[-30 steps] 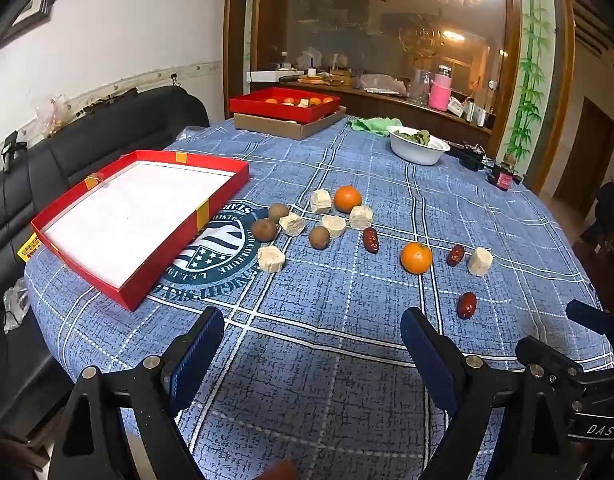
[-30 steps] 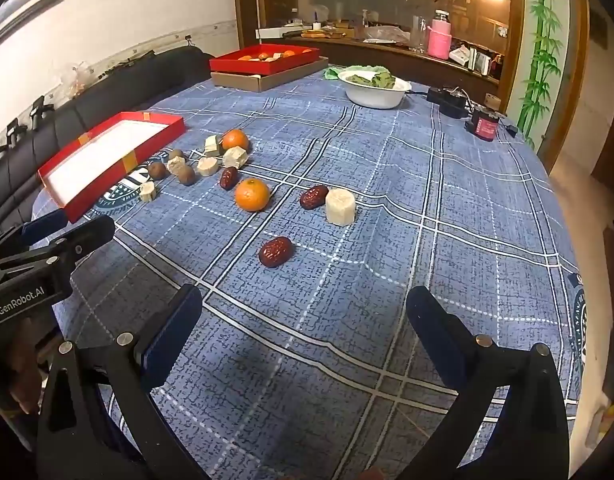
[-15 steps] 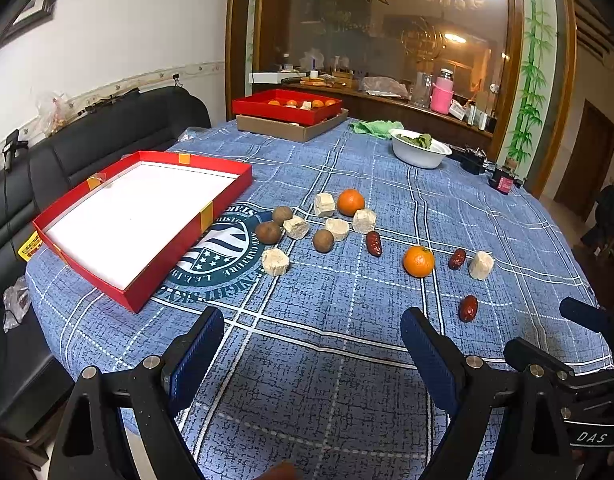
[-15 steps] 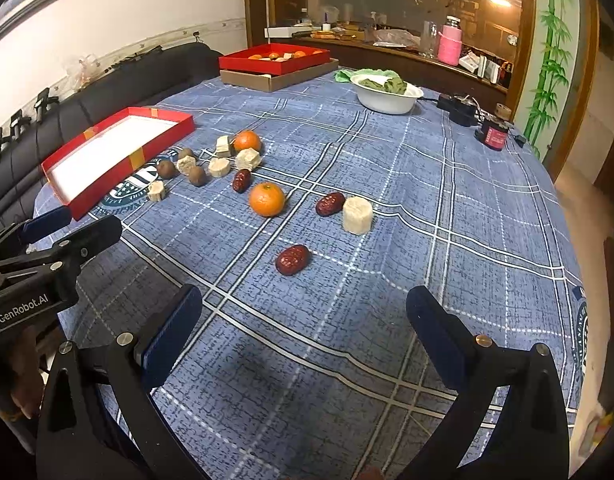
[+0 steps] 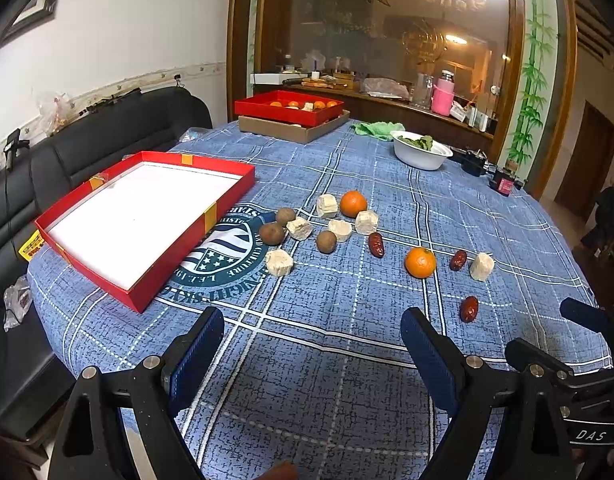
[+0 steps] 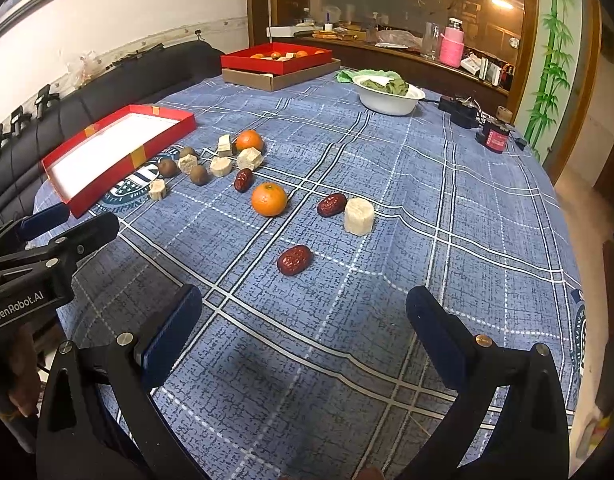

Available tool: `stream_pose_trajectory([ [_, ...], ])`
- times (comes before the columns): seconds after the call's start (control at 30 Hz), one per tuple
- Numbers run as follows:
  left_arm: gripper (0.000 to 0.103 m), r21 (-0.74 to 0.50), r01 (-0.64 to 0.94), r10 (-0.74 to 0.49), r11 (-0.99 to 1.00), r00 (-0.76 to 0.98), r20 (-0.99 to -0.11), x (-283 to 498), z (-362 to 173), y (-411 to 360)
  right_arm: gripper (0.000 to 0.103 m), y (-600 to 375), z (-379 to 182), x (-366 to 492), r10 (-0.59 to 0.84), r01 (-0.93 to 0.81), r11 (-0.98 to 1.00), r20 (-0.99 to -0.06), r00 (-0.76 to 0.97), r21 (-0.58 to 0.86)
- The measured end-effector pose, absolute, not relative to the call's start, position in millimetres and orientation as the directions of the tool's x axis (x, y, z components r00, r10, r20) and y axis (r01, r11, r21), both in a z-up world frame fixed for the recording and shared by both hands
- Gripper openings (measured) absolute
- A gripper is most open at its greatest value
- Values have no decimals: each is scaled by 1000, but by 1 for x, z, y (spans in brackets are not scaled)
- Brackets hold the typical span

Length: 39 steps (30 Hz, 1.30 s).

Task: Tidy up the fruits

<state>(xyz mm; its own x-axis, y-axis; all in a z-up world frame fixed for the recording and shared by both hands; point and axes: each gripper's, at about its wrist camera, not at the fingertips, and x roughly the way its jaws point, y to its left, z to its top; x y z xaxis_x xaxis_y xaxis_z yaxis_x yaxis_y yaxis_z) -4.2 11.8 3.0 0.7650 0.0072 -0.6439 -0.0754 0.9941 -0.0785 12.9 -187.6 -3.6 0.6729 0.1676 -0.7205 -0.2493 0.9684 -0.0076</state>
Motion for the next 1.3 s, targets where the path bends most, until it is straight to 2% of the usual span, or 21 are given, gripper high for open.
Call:
stream_pose_trajectory([
  [0.43, 88, -112, -161, 45, 981, 741, -670, -11, -14, 51, 103, -201, -12, 18, 152, -217, 976, -734, 662, 7],
  [0.9, 88, -139, -210, 57, 968, 722, -690, -11, -29, 80, 101, -179, -30, 43, 222, -271, 961, -763, 608, 64],
  [1.0, 88, -145, -214, 56, 966, 721, -690, -10, -31, 82, 89, -180, -34, 46, 227, -260, 962, -766, 601, 80],
  [1.07, 88, -146, -209, 52, 967, 722, -690, -7, -31, 81, 74, -182, -37, 50, 222, -247, 965, -772, 595, 87],
  [1.3, 88, -135, -178, 36, 975, 722, -691, 5, -30, 69, 54, -176, -43, 68, 203, -239, 968, -794, 573, 74],
])
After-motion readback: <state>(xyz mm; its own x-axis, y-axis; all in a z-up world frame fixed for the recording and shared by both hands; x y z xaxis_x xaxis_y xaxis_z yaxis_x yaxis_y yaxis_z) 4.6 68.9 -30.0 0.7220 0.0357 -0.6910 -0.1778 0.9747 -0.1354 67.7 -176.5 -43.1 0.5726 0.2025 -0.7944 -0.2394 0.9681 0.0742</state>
